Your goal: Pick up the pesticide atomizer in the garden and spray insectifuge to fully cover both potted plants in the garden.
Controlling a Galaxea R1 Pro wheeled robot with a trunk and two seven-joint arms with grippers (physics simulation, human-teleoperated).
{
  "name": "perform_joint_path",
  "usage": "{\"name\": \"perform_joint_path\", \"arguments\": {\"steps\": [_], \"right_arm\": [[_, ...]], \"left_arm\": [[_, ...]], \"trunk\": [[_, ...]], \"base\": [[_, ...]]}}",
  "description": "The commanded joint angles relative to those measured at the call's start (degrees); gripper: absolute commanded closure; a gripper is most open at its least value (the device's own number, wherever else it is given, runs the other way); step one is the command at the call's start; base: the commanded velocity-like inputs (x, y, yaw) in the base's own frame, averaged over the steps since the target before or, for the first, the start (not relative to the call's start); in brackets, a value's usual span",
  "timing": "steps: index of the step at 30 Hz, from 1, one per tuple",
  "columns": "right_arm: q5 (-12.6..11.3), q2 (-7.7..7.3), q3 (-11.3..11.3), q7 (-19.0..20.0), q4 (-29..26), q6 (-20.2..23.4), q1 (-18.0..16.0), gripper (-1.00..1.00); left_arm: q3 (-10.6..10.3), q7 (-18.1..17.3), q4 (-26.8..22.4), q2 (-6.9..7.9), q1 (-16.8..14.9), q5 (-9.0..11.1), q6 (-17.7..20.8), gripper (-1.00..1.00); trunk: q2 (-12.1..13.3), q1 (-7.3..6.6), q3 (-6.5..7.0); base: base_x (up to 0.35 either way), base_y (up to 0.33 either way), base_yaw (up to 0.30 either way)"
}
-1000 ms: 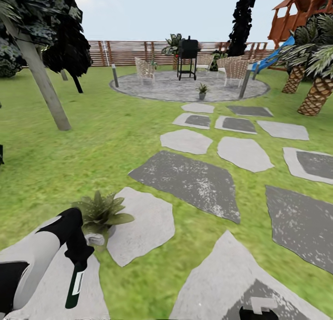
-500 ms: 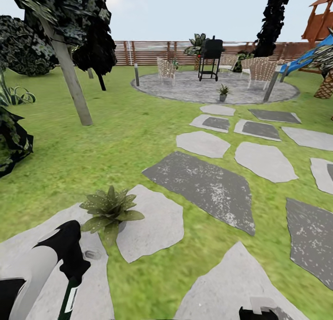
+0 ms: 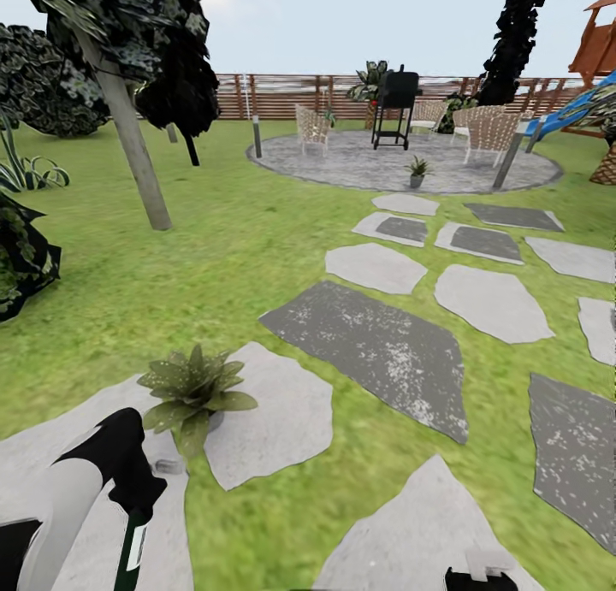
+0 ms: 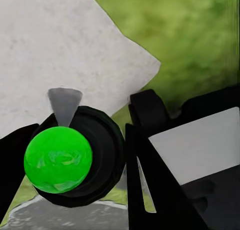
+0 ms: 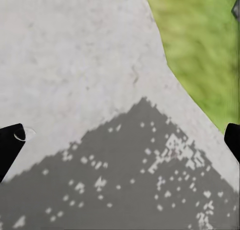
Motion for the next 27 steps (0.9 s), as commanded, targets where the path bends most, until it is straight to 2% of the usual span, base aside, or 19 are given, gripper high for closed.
{"name": "perform_joint_path", "arguments": {"steps": [1,7,12,14,18,23,27], "right_arm": [[-0.6,0.01,0.48,-0.07,-0.05,-0.13,-0.01,-1.0],[-0.69,0.32,0.5,0.02,-0.16,-0.13,-0.01,-1.0],[-0.73,0.45,0.49,-0.06,-0.17,-0.13,-0.01,-1.0],[-0.74,0.46,0.49,-0.07,-0.17,-0.13,-0.01,-1.0],[-0.74,0.45,0.49,-0.07,-0.17,-0.13,-0.01,-1.0],[-0.74,0.38,0.48,-0.07,-0.17,-0.13,-0.01,-1.0],[-0.74,0.38,0.48,-0.07,-0.17,-0.13,-0.01,-1.0]], "left_arm": [[0.47,-0.48,-0.02,0.0,-0.01,-0.6,0.43,1.0],[0.58,-0.32,0.02,0.11,0.05,-0.68,0.43,1.0],[0.54,-0.29,0.14,0.12,0.15,-0.69,0.43,1.0],[0.5,-0.29,0.0,0.13,1.17,-0.69,0.43,1.0],[0.54,-0.29,-0.65,0.13,3.18,-0.69,0.43,1.0],[0.59,-0.29,-0.92,0.19,3.39,-0.4,0.4,1.0],[0.6,-0.35,-0.94,0.39,3.41,-0.18,0.33,1.0]], "trunk": [[-0.02,0.0,-0.05],[-0.02,0.0,-0.05],[-0.02,0.0,-0.05],[-0.02,0.0,-0.05],[-0.02,0.0,-0.05],[-0.02,0.0,-0.05],[-0.02,0.0,-0.05]], "base": [[0.109,-0.253,0.0],[0.195,-0.246,0.033],[0.249,-0.23,0.242],[0.203,-0.159,0.274],[0.063,-0.039,0.211],[0.052,-0.003,0.025],[0.265,-0.001,0.002]]}}
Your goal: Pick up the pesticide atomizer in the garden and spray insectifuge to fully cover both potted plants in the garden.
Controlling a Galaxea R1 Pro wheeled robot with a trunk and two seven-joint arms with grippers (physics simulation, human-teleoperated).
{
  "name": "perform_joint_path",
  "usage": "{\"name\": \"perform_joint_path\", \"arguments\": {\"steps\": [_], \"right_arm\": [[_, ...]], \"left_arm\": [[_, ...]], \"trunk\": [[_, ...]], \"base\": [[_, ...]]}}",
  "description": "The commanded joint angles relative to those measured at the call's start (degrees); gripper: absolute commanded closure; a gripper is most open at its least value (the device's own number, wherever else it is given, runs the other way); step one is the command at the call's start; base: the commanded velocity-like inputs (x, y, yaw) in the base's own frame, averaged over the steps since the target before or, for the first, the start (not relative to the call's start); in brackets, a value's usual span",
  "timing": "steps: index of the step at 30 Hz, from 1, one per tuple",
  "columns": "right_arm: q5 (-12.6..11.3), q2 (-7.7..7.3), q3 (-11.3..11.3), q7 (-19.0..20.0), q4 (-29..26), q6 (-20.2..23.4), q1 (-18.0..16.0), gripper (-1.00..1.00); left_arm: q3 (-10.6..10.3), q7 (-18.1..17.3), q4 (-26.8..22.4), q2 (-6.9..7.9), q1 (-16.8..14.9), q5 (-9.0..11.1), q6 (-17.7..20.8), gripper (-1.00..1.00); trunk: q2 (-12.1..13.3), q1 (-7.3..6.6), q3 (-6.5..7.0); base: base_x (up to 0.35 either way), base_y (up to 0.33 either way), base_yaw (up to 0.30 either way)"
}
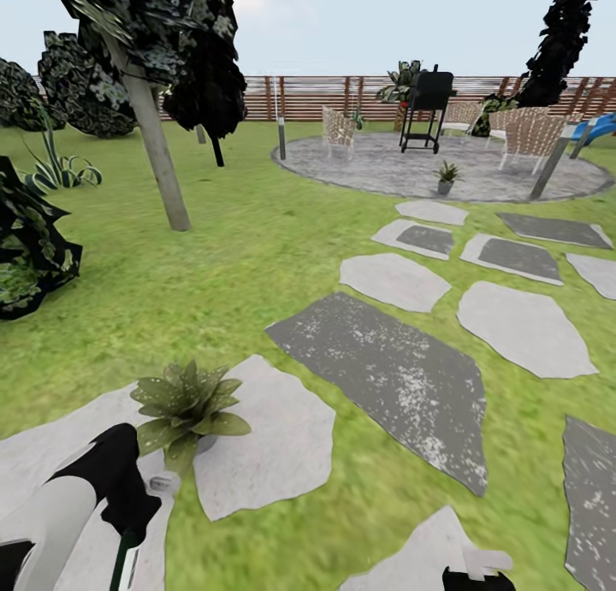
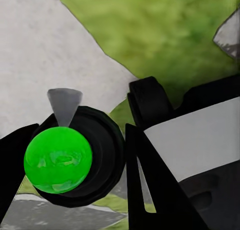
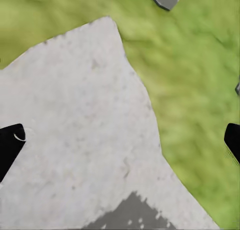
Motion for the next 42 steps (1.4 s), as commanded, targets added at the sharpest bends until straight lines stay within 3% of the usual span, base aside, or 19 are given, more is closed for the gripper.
{"name": "perform_joint_path", "arguments": {"steps": [1,9,18,25,29,35,37,39,42], "right_arm": [[-0.56,0.0,0.49,-0.1,0.0,-0.16,-0.02,-1.0],[-0.56,0.0,0.51,-0.1,0.0,-0.16,-0.02,-1.0],[-0.53,0.08,0.55,-0.1,0.0,-0.16,-0.02,-1.0],[-0.53,0.08,0.55,-0.1,0.0,-0.16,-0.02,-1.0],[-0.49,0.08,0.53,-0.1,0.0,-0.16,-0.02,-1.0],[-0.37,-0.16,0.49,0.02,0.13,-0.14,-0.02,-1.0],[-0.31,-0.32,0.49,0.07,0.16,-0.08,-0.02,-1.0],[-0.3,-0.34,0.49,0.07,0.17,-0.07,-0.02,-1.0],[-0.35,-0.35,0.49,0.08,0.17,-0.07,-0.02,-1.0]], "left_arm": [[0.42,-0.51,-0.07,-0.1,-0.03,-0.61,0.36,1.0],[0.4,-0.44,-0.07,-0.15,0.01,-0.6,0.32,1.0],[0.42,-0.44,-0.07,0.28,0.0,-0.69,0.41,1.0],[0.55,-0.08,-0.21,0.93,-0.04,-0.9,0.41,1.0],[0.47,-0.07,-3.67,1.38,-0.09,-0.98,0.25,1.0],[0.1,-0.46,-5.89,-0.06,-1.04,-0.68,-0.04,1.0],[-0.08,-1.63,-5.9,-1.22,-1.19,-0.6,-0.05,1.0],[-0.26,-3.82,-5.75,-1.05,-1.61,-0.85,-0.1,1.0],[-2.08,-7.61,-3.89,-0.61,-5.02,-2.87,-0.21,1.0]], "trunk": [[-0.02,0.02,-0.05],[-0.02,0.02,-0.05],[-0.02,0.02,-0.05],[-0.02,0.02,-0.05],[-0.02,0.02,-0.05],[-0.02,0.02,-0.05],[-0.02,0.02,-0.05],[-0.02,0.02,-0.05],[-0.02,0.02,-0.05]], "base": [[0.325,-0.055,0.0],[0.239,-0.219,0.051],[0.115,-0.288,0.266],[0.004,-0.054,0.278],[0.0,-0.002,0.276],[0.0,0.0,0.067],[0.0,0.0,0.003],[0.0,0.0,0.0],[0.0,0.0,0.0]]}}
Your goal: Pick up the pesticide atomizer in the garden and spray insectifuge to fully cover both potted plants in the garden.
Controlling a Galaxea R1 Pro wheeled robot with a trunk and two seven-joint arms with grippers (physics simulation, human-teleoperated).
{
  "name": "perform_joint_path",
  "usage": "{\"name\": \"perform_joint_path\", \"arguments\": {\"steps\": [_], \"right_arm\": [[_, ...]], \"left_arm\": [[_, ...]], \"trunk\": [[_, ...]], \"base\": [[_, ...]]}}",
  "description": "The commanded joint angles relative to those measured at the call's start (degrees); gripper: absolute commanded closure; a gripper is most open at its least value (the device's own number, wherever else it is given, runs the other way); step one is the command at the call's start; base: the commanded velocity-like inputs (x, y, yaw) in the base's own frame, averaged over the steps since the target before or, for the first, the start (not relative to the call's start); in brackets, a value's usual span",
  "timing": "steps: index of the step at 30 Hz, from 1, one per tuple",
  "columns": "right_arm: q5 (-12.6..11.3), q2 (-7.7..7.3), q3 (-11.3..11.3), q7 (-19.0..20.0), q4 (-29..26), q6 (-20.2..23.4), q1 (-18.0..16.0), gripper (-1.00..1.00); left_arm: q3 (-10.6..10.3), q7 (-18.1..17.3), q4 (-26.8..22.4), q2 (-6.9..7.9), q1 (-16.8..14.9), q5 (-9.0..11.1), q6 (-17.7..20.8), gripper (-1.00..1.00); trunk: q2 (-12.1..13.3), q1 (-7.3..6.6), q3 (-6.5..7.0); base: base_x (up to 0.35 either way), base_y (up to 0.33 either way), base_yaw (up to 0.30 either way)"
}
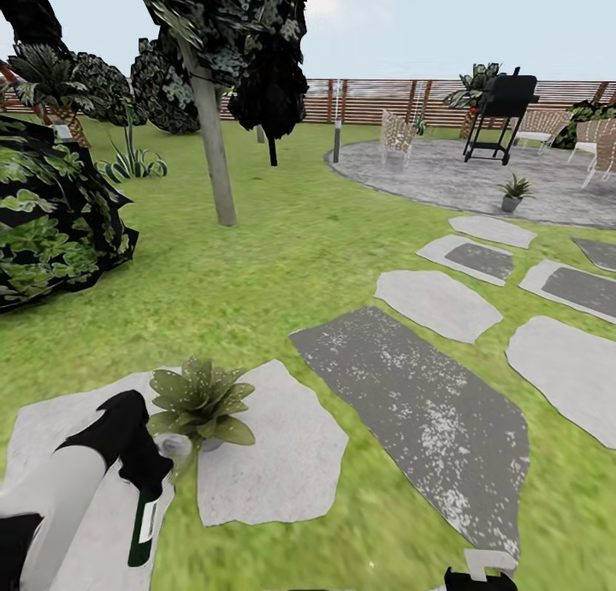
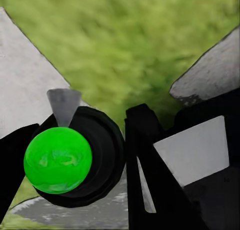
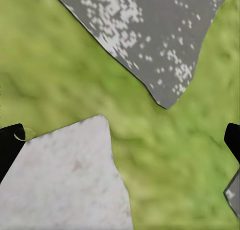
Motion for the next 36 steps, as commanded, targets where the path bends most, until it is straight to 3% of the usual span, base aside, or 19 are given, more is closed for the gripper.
{"name": "perform_joint_path", "arguments": {"steps": [1,4,9,25,36], "right_arm": [[-0.57,0.0,0.49,-0.07,-0.05,-0.17,-0.01,-1.0],[-0.6,0.0,0.49,-0.02,-0.09,-0.19,-0.01,-1.0],[-0.75,0.12,0.49,-0.08,-0.17,-0.23,-0.01,-1.0],[-0.76,0.43,0.49,-0.27,-0.18,-0.26,-0.01,-1.0],[-0.76,0.35,0.49,-0.29,-0.18,-0.27,-0.01,-1.0]], "left_arm": [[-0.38,-1.88,1.41,0.0,-1.09,-1.62,0.5,1.0],[-1.04,-4.77,3.79,0.04,-3.39,-3.99,0.45,1.0],[-1.77,-5.33,3.71,-0.08,-3.04,-5.32,0.44,1.0],[-2.1,-6.16,3.72,-0.63,-3.24,-5.33,0.53,1.0],[-2.1,-6.16,3.71,-0.63,-3.69,-5.23,0.44,1.0]], "trunk": [[-0.02,-0.01,-0.05],[-0.02,-0.01,-0.05],[-0.02,-0.01,-0.05],[-0.02,-0.01,-0.05],[-0.02,-0.01,-0.05]], "base": [[0.0,0.0,0.0],[0.0,0.0,0.0],[0.0,0.0,0.002],[0.141,0.0,0.245],[0.158,-0.072,0.028]]}}
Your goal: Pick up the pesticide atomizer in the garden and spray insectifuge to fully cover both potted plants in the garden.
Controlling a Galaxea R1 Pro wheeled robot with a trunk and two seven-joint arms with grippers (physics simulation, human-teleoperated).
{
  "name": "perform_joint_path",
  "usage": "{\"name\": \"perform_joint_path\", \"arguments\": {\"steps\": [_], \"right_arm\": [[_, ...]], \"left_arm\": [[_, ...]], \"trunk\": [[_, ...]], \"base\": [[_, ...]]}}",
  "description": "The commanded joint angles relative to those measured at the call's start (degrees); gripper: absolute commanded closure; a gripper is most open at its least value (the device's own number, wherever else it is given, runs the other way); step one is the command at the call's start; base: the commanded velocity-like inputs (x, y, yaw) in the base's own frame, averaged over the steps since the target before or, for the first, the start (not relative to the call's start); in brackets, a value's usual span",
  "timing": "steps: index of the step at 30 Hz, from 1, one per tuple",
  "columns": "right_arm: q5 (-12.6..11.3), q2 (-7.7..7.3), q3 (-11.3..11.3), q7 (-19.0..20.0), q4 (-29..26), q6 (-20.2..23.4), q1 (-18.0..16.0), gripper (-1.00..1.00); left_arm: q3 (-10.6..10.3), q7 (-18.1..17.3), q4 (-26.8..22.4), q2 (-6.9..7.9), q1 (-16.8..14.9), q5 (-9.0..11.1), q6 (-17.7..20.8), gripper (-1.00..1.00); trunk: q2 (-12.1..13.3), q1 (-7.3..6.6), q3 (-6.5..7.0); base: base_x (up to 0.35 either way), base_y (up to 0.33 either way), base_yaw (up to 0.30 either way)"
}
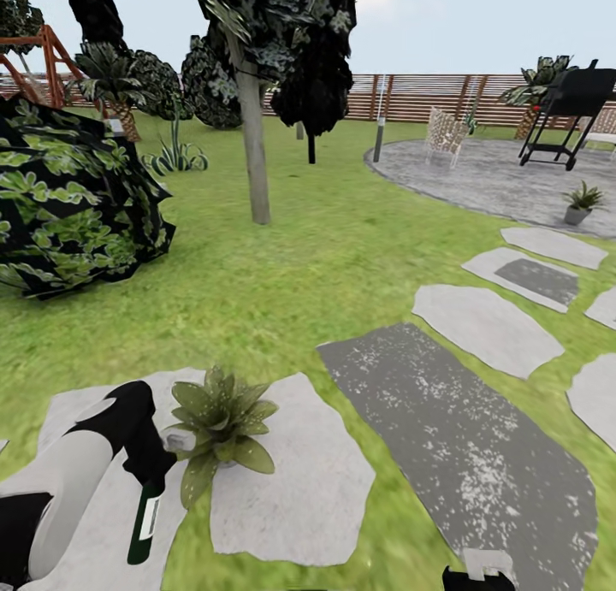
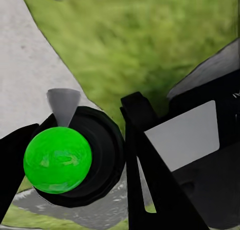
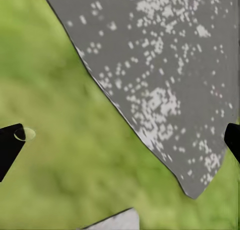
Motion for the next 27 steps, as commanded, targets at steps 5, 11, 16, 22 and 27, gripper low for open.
{"name": "perform_joint_path", "arguments": {"steps": [5,11,16,22,27], "right_arm": [[-0.56,0.06,0.49,-0.14,-0.02,-0.13,-0.01,-1.0],[-0.56,0.07,0.49,-0.15,-0.02,-0.13,-0.01,-1.0],[-0.56,0.0,0.49,-0.08,-0.02,-0.11,-0.01,-1.0],[-0.56,0.06,0.49,-0.14,-0.02,-0.18,-0.01,-1.0],[-0.56,0.09,0.49,-0.14,-0.02,-0.18,-0.01,-1.0]], "left_arm": [[0.29,-3.0,-0.4,0.38,-1.61,-0.78,0.63,1.0],[0.18,-7.66,-0.59,0.6,-3.54,-5.4,0.61,1.0],[0.11,-7.66,-0.53,0.63,-3.81,-6.31,0.55,1.0],[0.18,-7.66,-0.52,-0.1,-4.23,-10.76,-0.82,1.0],[0.26,-7.66,-0.5,-0.39,-5.42,-11.01,-0.88,1.0]], "trunk": [[-0.02,0.0,-0.05],[-0.02,0.0,-0.05],[-0.02,0.0,-0.05],[-0.02,0.0,-0.05],[-0.02,0.0,-0.05]], "base": [[0.023,-0.304,0.237],[0.15,-0.259,0.263],[0.278,-0.045,0.032],[0.032,-0.001,0.103],[0.001,-0.065,0.256]]}}
